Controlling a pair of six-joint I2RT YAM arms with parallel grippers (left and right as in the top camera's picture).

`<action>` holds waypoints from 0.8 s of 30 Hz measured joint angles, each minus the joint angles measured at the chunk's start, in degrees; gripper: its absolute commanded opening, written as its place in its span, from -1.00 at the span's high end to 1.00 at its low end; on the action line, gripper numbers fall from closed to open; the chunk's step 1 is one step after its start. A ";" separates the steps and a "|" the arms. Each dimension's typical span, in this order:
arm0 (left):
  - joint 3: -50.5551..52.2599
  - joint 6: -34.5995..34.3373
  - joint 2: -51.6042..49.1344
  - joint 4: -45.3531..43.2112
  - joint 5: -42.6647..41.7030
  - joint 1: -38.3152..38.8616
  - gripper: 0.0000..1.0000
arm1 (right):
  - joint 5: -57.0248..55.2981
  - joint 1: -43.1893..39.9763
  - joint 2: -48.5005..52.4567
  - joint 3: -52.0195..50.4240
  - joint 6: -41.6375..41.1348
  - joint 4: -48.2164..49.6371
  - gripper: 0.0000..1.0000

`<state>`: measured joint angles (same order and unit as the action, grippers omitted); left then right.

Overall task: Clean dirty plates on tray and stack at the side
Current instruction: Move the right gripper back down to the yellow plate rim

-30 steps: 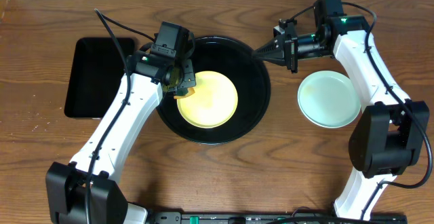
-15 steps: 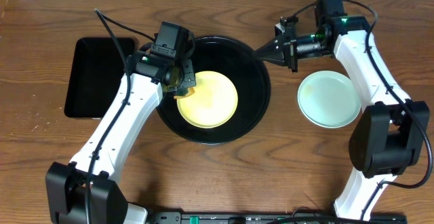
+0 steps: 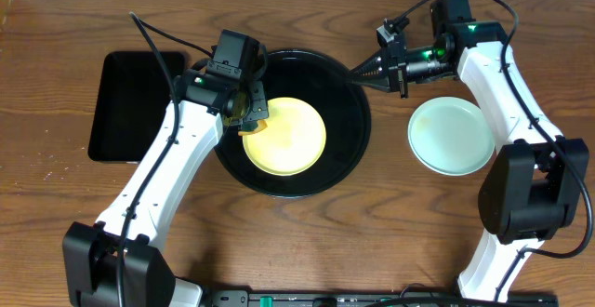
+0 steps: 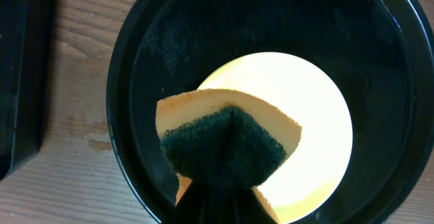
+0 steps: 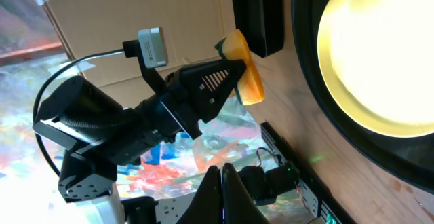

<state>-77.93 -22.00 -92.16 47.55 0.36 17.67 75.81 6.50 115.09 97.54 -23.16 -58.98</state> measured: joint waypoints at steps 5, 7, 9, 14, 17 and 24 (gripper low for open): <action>0.00 0.00 0.00 0.00 -0.02 0.00 0.85 | -0.28 0.00 0.00 0.00 0.24 0.00 0.97; 0.00 0.00 0.00 0.00 0.00 0.00 0.85 | -1.31 0.00 0.00 0.00 0.52 0.07 0.97; 0.00 0.00 0.00 0.00 0.00 0.00 0.85 | -4.24 0.00 0.00 0.00 1.51 0.24 0.97; 0.00 0.00 0.00 -0.02 0.00 0.00 0.85 | -25.33 1.05 0.00 0.00 3.10 -0.17 0.98; 0.00 0.00 0.00 0.00 0.00 0.00 0.85 | -38.47 3.87 0.00 0.00 3.37 0.04 0.98; 0.00 0.00 0.00 0.02 -0.02 0.00 0.85 | -54.71 15.26 0.00 0.00 5.79 6.86 0.98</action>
<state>-77.93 -22.00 -92.16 47.57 0.34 17.67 21.10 21.76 115.09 97.54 -17.37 -52.12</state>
